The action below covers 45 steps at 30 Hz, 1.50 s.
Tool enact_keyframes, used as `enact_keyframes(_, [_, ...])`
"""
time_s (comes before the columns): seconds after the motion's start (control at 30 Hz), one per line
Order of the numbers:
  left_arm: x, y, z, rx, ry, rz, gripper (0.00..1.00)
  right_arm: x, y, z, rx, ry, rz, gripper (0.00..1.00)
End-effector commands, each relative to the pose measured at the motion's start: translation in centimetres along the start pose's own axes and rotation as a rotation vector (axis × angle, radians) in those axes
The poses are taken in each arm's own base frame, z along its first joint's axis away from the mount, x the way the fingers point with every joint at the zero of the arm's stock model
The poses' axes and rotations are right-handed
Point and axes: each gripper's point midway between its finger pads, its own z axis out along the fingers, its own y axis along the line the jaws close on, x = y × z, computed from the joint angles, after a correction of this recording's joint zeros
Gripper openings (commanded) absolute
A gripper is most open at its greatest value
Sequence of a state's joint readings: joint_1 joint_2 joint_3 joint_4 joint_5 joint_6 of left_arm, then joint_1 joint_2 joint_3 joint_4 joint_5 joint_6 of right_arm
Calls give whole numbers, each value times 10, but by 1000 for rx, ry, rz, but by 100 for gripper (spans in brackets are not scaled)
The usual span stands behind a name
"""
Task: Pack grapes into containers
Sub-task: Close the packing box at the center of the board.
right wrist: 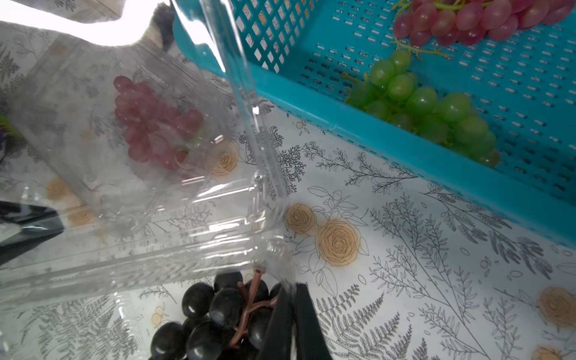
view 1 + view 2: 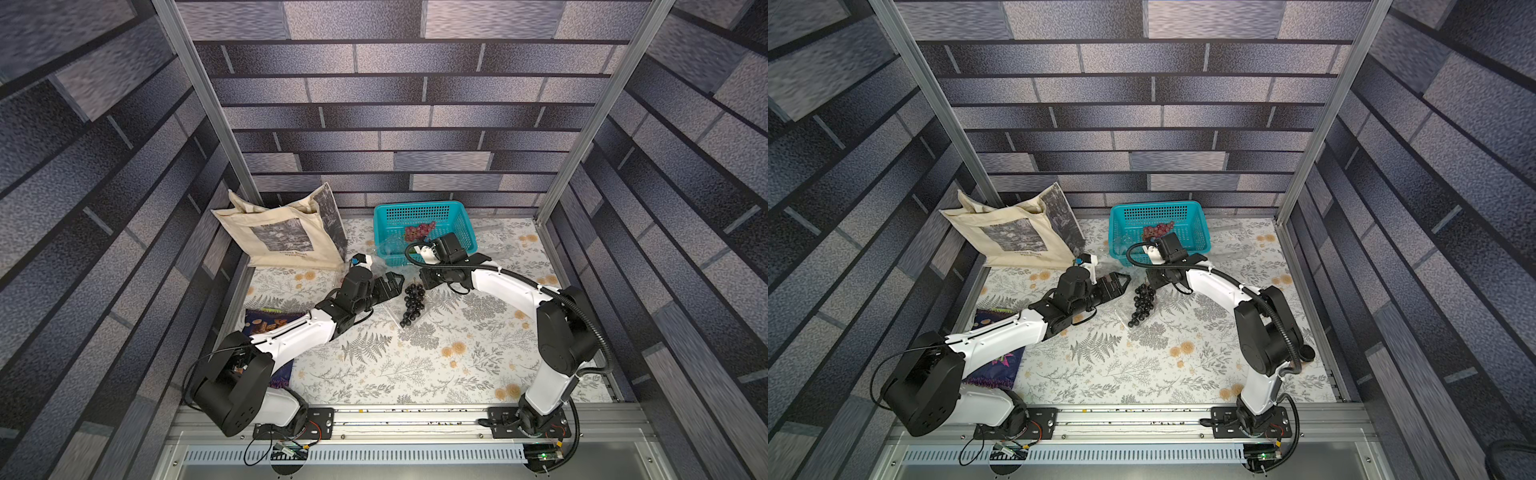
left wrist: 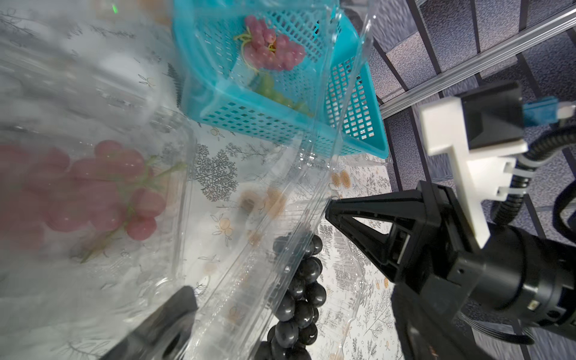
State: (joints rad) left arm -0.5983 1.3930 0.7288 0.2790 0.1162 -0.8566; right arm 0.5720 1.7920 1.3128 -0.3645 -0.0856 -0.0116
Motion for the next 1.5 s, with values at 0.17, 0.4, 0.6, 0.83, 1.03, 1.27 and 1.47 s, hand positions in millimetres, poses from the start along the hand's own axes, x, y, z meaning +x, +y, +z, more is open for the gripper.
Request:
enact_keyframes(0.17, [-4, -3, 8, 14, 9, 37, 100, 6, -10, 11, 65, 58, -60, 5])
enact_keyframes(0.4, [3, 1, 12, 15, 22, 29, 100, 5, -14, 14, 80, 58, -62, 32])
enact_keyframes(0.6, [5, 4, 10, 7, 25, 30, 100, -4, -14, 8, 78, 14, -13, 48])
enact_keyframes(0.83, [6, 7, 8, 0, 24, 30, 100, -7, -22, -16, 104, -53, 90, 68])
enact_keyframes(1.03, [8, 6, 8, 4, 25, 35, 100, 5, -30, -58, 158, -124, 316, 89])
enact_keyframes(1.27, [7, 4, 4, 8, 15, 46, 100, 81, -25, -63, 142, -19, 586, 100])
enact_keyframes(1.47, [1, -1, 0, 10, 6, 70, 100, 115, -14, -63, 84, 6, 693, 100])
